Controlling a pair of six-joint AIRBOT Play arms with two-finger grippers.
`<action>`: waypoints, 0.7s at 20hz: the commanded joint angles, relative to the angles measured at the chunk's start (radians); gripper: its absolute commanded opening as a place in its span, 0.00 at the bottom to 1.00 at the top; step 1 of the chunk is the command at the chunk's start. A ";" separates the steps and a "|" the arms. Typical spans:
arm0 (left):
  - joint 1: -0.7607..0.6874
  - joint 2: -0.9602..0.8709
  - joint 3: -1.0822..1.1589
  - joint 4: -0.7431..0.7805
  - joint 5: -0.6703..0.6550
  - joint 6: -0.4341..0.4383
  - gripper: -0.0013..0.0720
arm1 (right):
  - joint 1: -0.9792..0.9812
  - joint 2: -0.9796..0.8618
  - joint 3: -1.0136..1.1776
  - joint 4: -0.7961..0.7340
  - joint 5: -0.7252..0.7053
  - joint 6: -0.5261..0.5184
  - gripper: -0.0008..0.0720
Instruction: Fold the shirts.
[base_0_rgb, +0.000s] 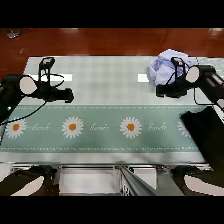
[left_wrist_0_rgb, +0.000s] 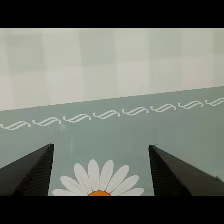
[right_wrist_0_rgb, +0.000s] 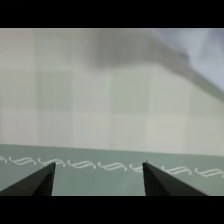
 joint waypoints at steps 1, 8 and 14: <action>-0.001 0.000 0.000 0.003 0.006 0.001 0.97 | 0.000 0.000 0.130 -0.134 0.005 0.009 0.87; 0.000 0.000 0.000 0.003 0.015 0.001 0.97 | -0.168 -0.166 0.465 -0.202 0.004 0.101 0.88; -0.001 0.000 0.000 0.004 0.014 0.001 0.98 | -0.302 -0.364 0.508 0.065 -0.092 0.037 0.88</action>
